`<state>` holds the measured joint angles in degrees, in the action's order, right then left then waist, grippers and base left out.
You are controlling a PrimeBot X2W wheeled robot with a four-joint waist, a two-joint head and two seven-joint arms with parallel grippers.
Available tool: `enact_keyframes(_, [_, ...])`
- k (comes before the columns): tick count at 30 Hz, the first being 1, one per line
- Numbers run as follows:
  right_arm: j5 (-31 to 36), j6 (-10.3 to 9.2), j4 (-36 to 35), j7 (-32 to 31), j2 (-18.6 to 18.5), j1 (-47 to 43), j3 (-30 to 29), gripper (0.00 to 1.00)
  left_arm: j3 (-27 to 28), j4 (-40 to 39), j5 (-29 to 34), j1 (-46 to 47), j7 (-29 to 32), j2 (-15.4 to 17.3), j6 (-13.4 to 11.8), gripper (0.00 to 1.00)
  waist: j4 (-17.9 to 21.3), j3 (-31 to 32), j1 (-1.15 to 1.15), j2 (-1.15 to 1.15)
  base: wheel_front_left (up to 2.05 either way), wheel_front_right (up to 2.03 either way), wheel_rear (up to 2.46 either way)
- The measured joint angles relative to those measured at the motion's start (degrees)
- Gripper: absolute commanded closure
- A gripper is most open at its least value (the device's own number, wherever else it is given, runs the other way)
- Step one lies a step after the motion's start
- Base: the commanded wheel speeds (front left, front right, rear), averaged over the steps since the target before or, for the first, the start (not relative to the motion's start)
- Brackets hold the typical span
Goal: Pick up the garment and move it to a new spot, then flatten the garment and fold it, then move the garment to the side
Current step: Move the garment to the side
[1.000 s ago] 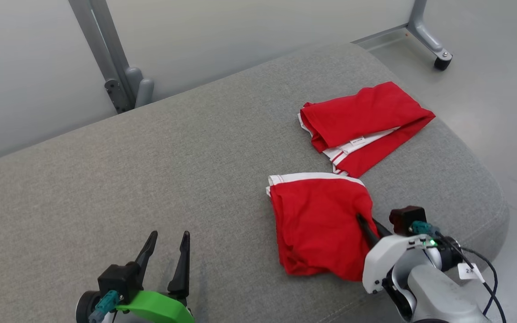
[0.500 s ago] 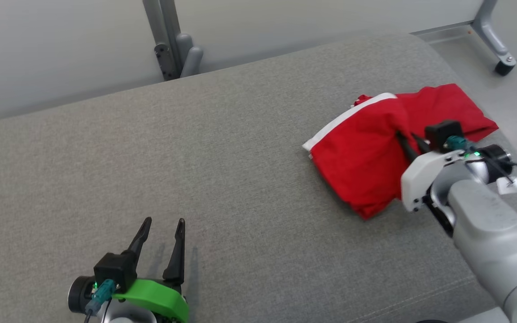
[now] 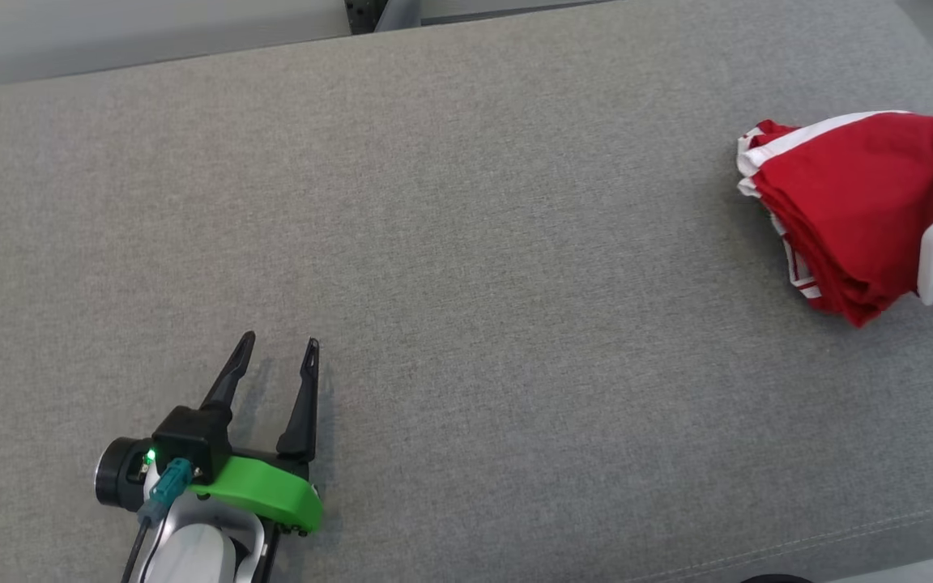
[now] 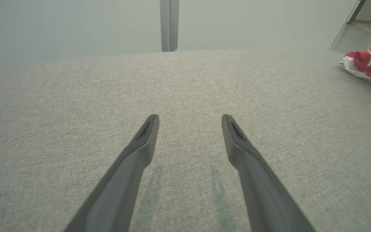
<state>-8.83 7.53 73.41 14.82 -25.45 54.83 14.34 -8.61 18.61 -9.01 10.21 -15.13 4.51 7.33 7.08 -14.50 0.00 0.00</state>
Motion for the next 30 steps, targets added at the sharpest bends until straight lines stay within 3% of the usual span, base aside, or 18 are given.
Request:
enact_keyframes(1, [1.32,0.0,0.16,0.01,-0.55,-0.06,-1.26,1.0,-0.11,-0.03,-0.01,0.02,0.0,0.1,0.03,0.0,-0.34,-0.56,0.0,0.0,0.0,0.0,0.0])
enact_keyframes(3, [3.47,0.01,0.29,-0.04,-1.67,-0.46,-4.69,0.51,-0.21,0.0,-0.02,0.04,0.0,0.23,0.04,0.0,-0.99,-1.4,0.0,0.0,0.0,0.0,0.0])
enact_keyframes(4, [4.98,0.0,0.33,-1.02,-2.1,-0.89,-6.14,0.0,-0.24,0.07,-0.02,0.05,0.0,0.31,0.04,0.0,-1.3,-1.65,0.0,0.0,0.0,0.0,0.0])
enact_keyframes(5, [7.22,0.0,0.45,-1.09,-2.37,-2.2,-9.81,0.0,-0.27,0.23,-0.02,0.05,0.0,0.29,0.04,0.0,-1.74,-1.85,0.0,0.0,0.0,0.0,0.0])
enact_keyframes(11, [14.51,0.0,-1.33,-0.32,-2.52,-4.4,-18.25,0.0,-0.32,0.78,-0.32,0.04,0.01,-0.03,0.04,0.0,-1.72,-0.75,0.0,0.0,0.0,0.0,0.0])
enact_keyframes(15, [16.35,0.0,-9.75,0.09,4.03,-7.1,-22.67,0.0,0.91,1.22,-0.62,-0.42,0.01,-0.41,0.04,0.0,-1.55,0.99,0.0,0.0,0.0,0.0,0.0])
enact_keyframes(22, [15.53,0.0,-26.32,0.23,17.35,-17.31,-20.29,0.0,3.99,1.8,-0.74,-2.49,0.0,-1.19,0.05,0.0,-1.08,4.39,0.0,0.0,0.0,0.0,0.0])
enact_keyframes(30, [8.56,0.0,-35.05,0.23,21.91,-28.67,-12.04,0.0,6.87,2.65,-0.57,-4.58,0.0,-1.54,0.05,0.0,-1.73,8.02,0.0,0.0,0.0,0.0,0.0])
